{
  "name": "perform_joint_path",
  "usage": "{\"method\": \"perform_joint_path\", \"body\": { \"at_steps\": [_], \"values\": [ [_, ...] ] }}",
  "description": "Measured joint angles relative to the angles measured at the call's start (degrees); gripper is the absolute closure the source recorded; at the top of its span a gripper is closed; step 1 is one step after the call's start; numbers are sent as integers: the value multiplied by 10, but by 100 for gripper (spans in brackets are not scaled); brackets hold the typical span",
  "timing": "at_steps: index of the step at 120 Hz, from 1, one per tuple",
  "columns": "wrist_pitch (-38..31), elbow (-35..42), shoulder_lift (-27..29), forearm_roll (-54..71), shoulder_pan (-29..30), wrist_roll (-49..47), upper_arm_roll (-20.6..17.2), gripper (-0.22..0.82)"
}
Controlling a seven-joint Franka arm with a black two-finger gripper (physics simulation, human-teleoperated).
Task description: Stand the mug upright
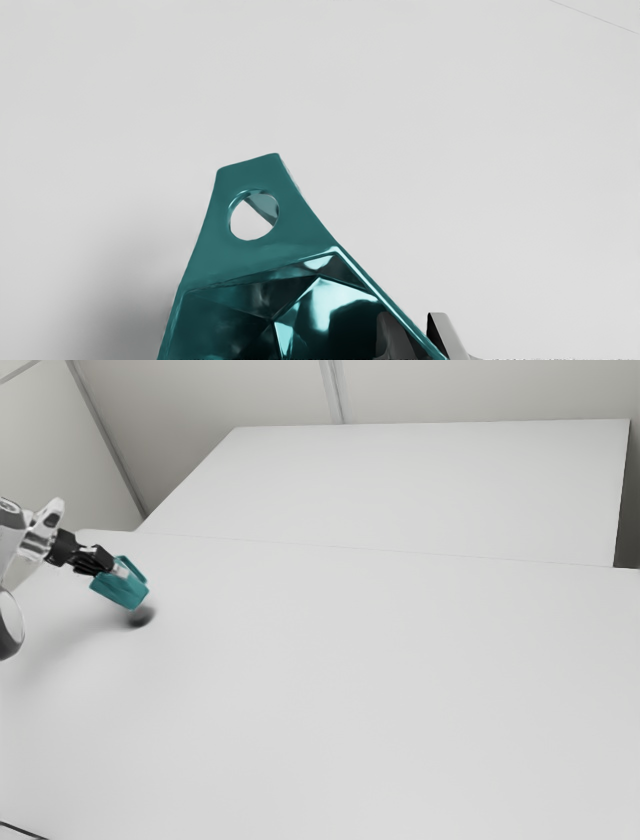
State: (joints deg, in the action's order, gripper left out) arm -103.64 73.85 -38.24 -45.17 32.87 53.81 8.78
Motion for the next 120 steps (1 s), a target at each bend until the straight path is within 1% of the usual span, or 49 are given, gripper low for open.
{"method": "perform_joint_path", "body": {
  "at_steps": [5, 14, 36, 49, 61, 77, 93, 120],
  "values": [
    [-2, 8, 19, 24, -16, -7, 0, 77],
    [-19, 47, 64, 87, -57, -29, -1, 77],
    [-105, 166, 161, 270, -153, -109, -6, 78],
    [-151, 246, 228, 377, -186, -181, -40, 79],
    [-178, 294, 265, 451, -205, -255, -75, 79],
    [-210, 373, 320, 518, -229, -362, -101, 79],
    [-242, 432, 349, 543, -241, -465, -118, 79],
    [-267, 475, 353, 554, -245, -617, -156, 79]
  ]
}}
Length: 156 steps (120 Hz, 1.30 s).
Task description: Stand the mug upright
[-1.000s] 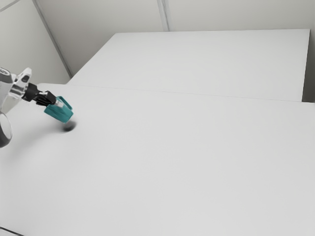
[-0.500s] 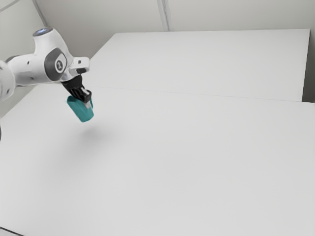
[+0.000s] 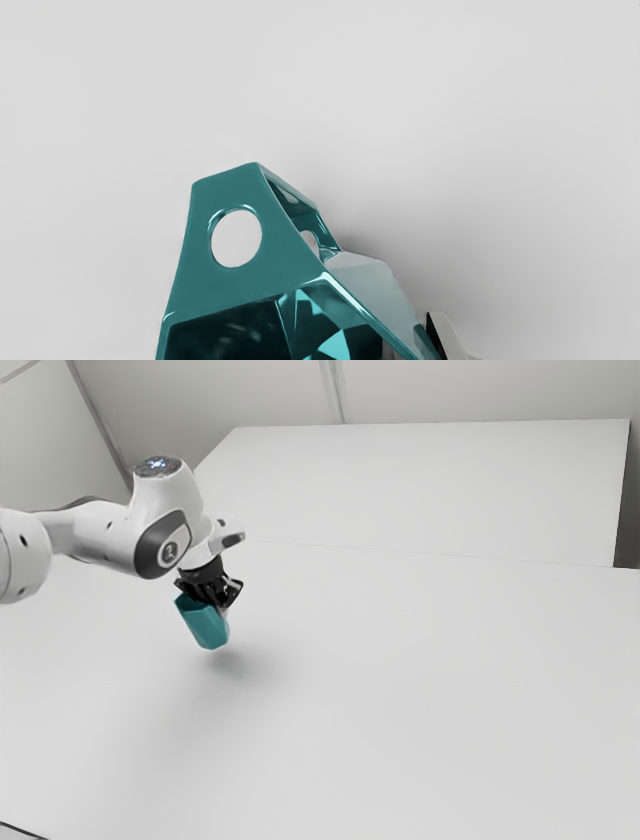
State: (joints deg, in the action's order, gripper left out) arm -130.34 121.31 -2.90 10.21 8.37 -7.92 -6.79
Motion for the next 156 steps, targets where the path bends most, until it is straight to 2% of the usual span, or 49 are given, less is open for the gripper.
{"method": "perform_joint_path", "body": {
  "at_steps": [32, 67, 88, 104, 126, 156],
  "values": [
    [-18, 20, -21, 2, -10, -138, -18, 79],
    [-48, 21, -57, 2, -11, -236, -18, 78],
    [-49, 17, -44, 0, -12, -267, -33, 40],
    [-37, 17, -19, 0, -11, -284, -34, 21],
    [-8, 15, 17, 0, -18, -303, -34, 9],
    [30, -13, 35, -5, -32, -309, -34, 3]
  ]
}}
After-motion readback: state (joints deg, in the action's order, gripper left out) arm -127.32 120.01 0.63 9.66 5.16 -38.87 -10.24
